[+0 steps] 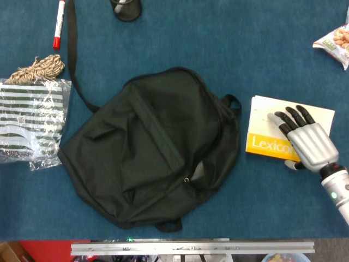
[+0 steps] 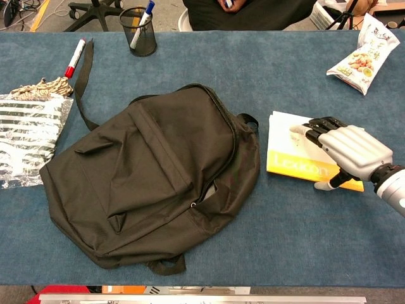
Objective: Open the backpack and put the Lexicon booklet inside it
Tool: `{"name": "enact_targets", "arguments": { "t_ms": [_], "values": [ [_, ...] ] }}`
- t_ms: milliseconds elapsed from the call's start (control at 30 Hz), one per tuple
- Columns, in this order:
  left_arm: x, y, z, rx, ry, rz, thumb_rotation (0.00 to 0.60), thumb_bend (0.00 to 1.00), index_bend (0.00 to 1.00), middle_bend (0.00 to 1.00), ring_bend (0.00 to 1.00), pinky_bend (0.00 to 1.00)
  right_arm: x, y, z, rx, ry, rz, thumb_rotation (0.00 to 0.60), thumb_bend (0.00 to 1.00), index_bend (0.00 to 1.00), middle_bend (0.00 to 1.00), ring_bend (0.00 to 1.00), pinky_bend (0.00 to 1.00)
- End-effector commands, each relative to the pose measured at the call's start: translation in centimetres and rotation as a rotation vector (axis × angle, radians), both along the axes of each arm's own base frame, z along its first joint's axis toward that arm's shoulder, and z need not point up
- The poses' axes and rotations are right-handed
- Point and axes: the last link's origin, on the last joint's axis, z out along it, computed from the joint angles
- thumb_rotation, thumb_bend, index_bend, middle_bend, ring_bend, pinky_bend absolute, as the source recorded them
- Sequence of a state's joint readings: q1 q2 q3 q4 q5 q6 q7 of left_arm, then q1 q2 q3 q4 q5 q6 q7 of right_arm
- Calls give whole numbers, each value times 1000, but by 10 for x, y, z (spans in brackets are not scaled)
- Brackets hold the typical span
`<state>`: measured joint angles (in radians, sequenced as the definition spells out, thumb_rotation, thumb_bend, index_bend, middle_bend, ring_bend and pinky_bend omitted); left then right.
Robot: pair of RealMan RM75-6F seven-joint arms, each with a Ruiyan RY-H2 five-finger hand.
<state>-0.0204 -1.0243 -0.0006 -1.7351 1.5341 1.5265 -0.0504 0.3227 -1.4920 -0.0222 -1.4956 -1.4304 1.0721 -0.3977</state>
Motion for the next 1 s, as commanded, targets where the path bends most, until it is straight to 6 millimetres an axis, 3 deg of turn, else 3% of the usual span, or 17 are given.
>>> {"name": "enact_targets", "arguments": {
  "t_ms": [33,167,333,800,1000],
  "values": [
    [-1,0,0,-2,3,3,600,244,248,161,149,212,0,-1,-2,3,6,3,600,48,97,129,0,0],
    [-1,0,0,0,3,4,600,244,248,161,149,213,0,-2,-3,8,4,-2,600,54,97,129,0,0],
    [-1,1,0,4,-2,1,600,244,250,161,149,213,-1,-4,-2,5,-8,-13,600,220,97,142,0,0],
    [2,3,-1,-3,0,-5,600,244,251,160,149,212,-3,-12,9,-41,-48,-20,600,563,97,190,0,0],
    [4,5,-4,-16,-1,-11,600,244,251,160,149,212,-9,-18,15,-88,-39,-49,600,630,99,192,0,11]
  ]
}}
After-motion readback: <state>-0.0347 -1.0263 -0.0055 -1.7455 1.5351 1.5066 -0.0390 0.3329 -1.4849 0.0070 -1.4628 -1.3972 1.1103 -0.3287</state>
